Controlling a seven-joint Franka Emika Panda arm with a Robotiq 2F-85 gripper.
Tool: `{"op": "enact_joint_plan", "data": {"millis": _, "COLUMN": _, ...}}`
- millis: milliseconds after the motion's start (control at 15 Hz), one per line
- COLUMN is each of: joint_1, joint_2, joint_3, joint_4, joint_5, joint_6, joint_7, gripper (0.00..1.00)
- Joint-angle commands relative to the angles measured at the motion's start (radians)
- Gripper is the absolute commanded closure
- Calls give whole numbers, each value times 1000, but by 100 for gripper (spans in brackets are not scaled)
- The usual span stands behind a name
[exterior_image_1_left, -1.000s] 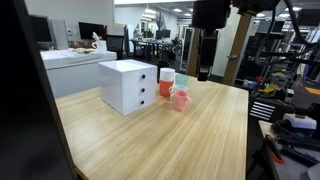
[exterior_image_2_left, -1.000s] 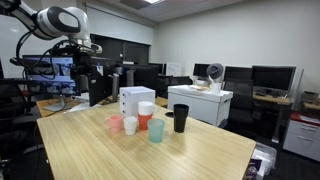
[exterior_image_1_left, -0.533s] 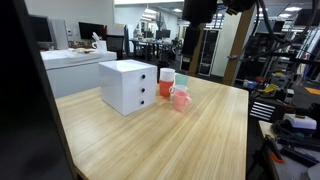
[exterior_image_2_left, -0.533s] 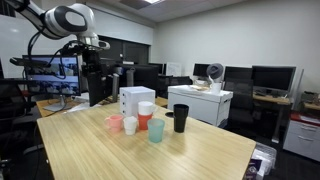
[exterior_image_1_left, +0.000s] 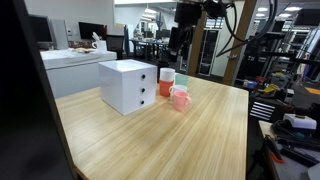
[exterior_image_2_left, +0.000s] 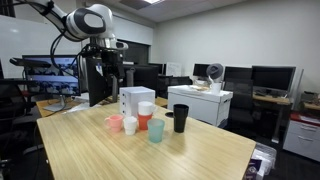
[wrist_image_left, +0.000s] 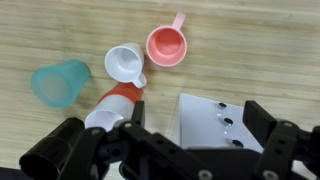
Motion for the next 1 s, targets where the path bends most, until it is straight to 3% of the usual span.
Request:
{"op": "enact_joint_plan", "data": {"millis": 0, "joint_1": -30, "joint_2": 41, "joint_3": -26, "joint_4": 49, "joint_5": -32, "joint_6": 8, "joint_7": 85, "gripper": 0}}
{"op": "enact_joint_plan", "data": {"millis": 933, "joint_1": -158, "joint_2": 126, "joint_3": -154, "joint_4": 142, "joint_5": -141, "joint_6": -26, "joint_7": 385, "gripper": 0}}
